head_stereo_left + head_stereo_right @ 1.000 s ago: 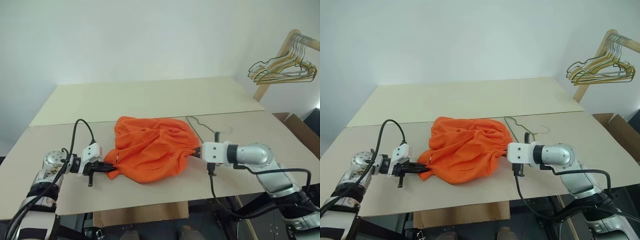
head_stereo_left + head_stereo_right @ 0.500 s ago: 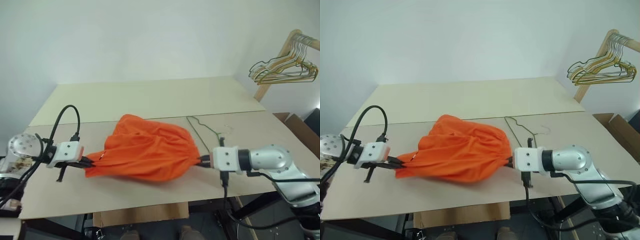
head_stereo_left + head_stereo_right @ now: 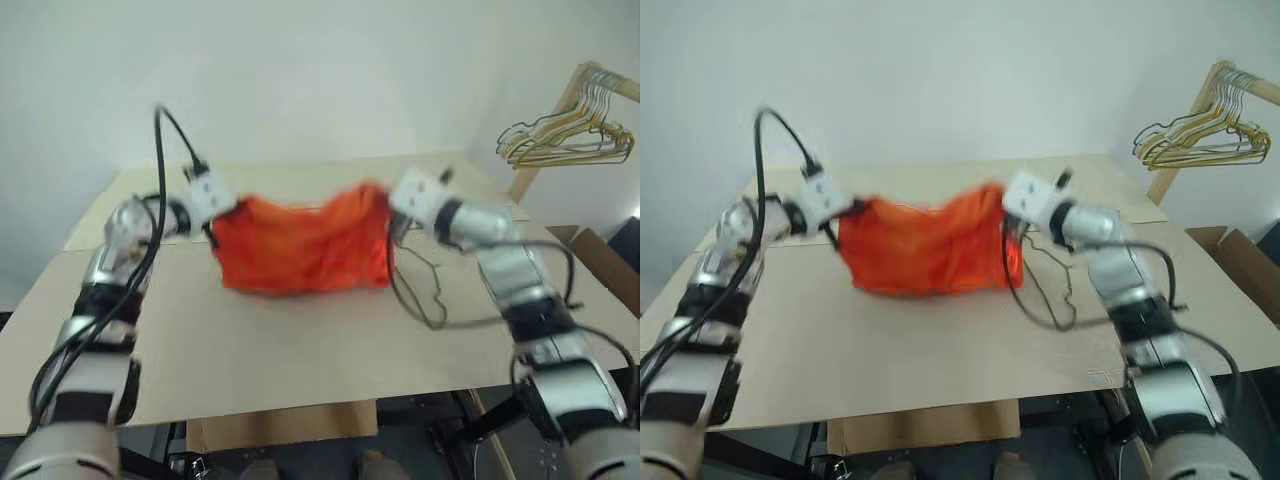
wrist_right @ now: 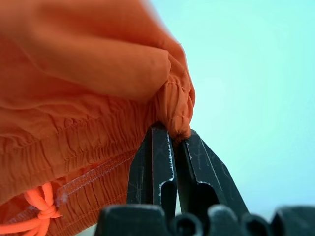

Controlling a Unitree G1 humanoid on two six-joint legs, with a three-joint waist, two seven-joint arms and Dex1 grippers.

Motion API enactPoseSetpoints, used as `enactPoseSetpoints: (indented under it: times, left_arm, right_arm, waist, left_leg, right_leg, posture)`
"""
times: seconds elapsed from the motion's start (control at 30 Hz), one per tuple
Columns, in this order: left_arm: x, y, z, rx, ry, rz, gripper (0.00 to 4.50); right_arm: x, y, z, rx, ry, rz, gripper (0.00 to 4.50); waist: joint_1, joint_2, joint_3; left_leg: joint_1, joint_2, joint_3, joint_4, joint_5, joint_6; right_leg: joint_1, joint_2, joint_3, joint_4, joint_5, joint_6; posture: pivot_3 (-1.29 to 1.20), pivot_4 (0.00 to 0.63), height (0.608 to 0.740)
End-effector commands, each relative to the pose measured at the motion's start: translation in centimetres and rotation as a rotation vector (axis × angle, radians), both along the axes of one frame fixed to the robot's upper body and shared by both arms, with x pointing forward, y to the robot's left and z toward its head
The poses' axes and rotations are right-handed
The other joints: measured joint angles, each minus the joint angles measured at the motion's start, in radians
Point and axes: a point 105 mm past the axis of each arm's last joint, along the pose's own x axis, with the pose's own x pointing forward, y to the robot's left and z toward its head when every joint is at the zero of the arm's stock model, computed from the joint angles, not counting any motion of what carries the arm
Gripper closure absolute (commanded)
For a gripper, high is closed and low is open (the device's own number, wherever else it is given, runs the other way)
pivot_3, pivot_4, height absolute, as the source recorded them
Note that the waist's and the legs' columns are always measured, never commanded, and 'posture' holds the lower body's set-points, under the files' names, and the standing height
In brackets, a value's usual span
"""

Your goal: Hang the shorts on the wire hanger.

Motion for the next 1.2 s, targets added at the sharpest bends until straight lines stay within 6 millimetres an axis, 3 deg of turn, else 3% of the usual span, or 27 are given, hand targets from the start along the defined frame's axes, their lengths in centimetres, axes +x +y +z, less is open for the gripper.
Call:
enactPoseSetpoints:
  times: [0.03,0.1,0.2,0.3,0.4,0.47,0.53,0.63,0.7,0.8,0.97,1.1,1.2]
  left_arm:
    - [-0.8,2.1,7.3,-0.169,-0.323,0.131,4.45]
    - [-2.2,2.4,10.3,-0.208,-0.445,0.131,4.45]
    - [-4.9,3.3,12.9,-0.213,-0.570,0.079,4.45]
    - [-7.1,3.9,11.9,-0.091,-0.566,0.003,4.45]
    - [-9.1,3.3,8.5,0.032,-0.462,-0.148,4.45]
    - [-10.0,3.4,3.2,0.115,-0.179,-0.239,4.45]
    - [-12.8,3.8,-4.4,0.263,0.203,-0.349,4.45]
    - [-16.5,5.2,-10.7,0.389,0.543,-0.370,4.45]
    - [-18.7,7.0,-14.2,0.481,0.741,-0.343,4.45]
    - [-20.3,8.9,-16.3,0.529,0.860,-0.291,4.45]
    - [-21.4,9.5,-17.4,0.554,0.946,-0.267,4.45]
    - [-22.7,8.9,-17.9,0.556,1.016,-0.316,4.45]
    - [-23.9,7.9,-18.2,0.542,1.069,-0.367,4.45]
  right_arm:
    - [-1.1,-1.4,6.8,0.150,-0.332,-0.051,4.50]
    - [-2.1,-1.1,8.5,0.162,-0.438,-0.022,4.50]
    - [-3.2,-0.3,8.1,0.182,-0.435,0.072,4.50]
    - [-4.2,0.9,5.3,0.116,-0.362,0.172,4.50]
    - [-5.4,2.0,1.0,0.039,-0.224,0.275,4.50]
    - [-6.6,2.7,-3.7,-0.064,-0.050,0.365,4.50]
    - [-8.0,3.0,-8.4,-0.162,0.103,0.437,4.50]
    - [-9.0,3.2,-11.9,-0.223,0.199,0.474,4.50]
    - [-9.9,3.6,-13.7,-0.262,0.252,0.525,4.50]
    - [-11.5,3.9,-15.1,-0.318,0.341,0.626,4.50]
    - [-14.6,2.9,-17.0,-0.471,0.527,0.787,4.50]
    - [-15.8,1.7,-18.7,-0.609,0.636,0.846,4.50]
    - [-15.4,1.5,-19.2,-0.666,0.622,0.847,4.50]
  waist:
    - [-0.006,0.000,0.000]
    - [-0.013,0.000,0.000]
    - [-0.028,0.000,0.000]
    - [-0.045,0.000,-0.002]
    - [-0.055,0.000,-0.003]
    - [-0.053,0.000,-0.002]
    - [-0.060,0.000,-0.002]
    - [-0.074,0.000,0.002]
    - [-0.076,-0.002,0.004]
    - [-0.073,-0.002,0.004]
    - [-0.044,-0.002,0.004]
    - [-0.025,-0.003,0.004]
    - [-0.025,-0.003,0.005]
  left_leg:
    - [0.000,0.000,0.000,-0.003,-0.001,-0.002]
    - [-0.001,-0.002,0.002,-0.006,-0.003,-0.004]
    - [-0.008,-0.003,0.003,-0.007,0.000,-0.010]
    - [-0.009,-0.003,0.004,-0.006,-0.001,-0.009]
    - [-0.006,-0.003,0.004,-0.006,-0.004,-0.005]
    - [-0.005,-0.003,0.004,-0.004,-0.004,-0.005]
    - [0.000,-0.002,0.004,-0.002,-0.003,-0.004]
    - [0.024,0.001,0.006,-0.005,-0.004,-0.002]
    - [0.028,0.003,0.007,-0.005,-0.003,-0.001]
    - [0.037,0.003,0.007,-0.008,-0.001,0.002]
    - [0.039,0.003,0.007,-0.011,-0.001,0.002]
    - [0.039,0.003,0.009,-0.011,-0.004,0.002]
    - [0.039,0.004,0.010,-0.011,-0.004,0.002]
  right_leg:
    - [-0.001,-0.001,0.000,-0.001,0.000,0.001]
    - [-0.004,-0.003,0.000,-0.002,-0.002,0.002]
    - [-0.011,-0.006,0.000,-0.002,-0.002,0.003]
    - [-0.011,-0.007,0.000,-0.004,-0.002,0.004]
    - [-0.008,-0.007,0.000,-0.004,-0.003,0.004]
    - [-0.005,-0.007,-0.001,-0.002,-0.002,0.004]
    - [0.000,-0.006,-0.001,-0.002,-0.001,0.004]
    - [0.022,-0.004,0.000,-0.006,-0.004,0.002]
    - [0.024,-0.002,0.000,-0.005,-0.008,0.005]
    - [0.030,-0.001,0.000,-0.004,-0.009,0.004]
    - [0.032,-0.002,-0.001,-0.004,-0.013,0.004]
    - [0.032,-0.002,0.000,-0.005,-0.013,0.004]
    - [0.031,-0.002,0.000,-0.005,-0.014,0.004]
  posture:
    - [-0.02,0.000,0.740]
    - [-0.03,0.000,0.740]
    - [-0.04,0.000,0.740]
    - [-0.03,0.000,0.740]
    - [-0.02,0.000,0.740]
    - [-0.01,0.000,0.740]
    - [-0.02,0.000,0.740]
    - [-0.02,0.000,0.740]
    - [-0.01,0.000,0.740]
    - [0.00,0.000,0.740]
    - [0.00,0.000,0.740]
    - [-0.01,0.000,0.740]
    - [-0.01,0.000,0.740]
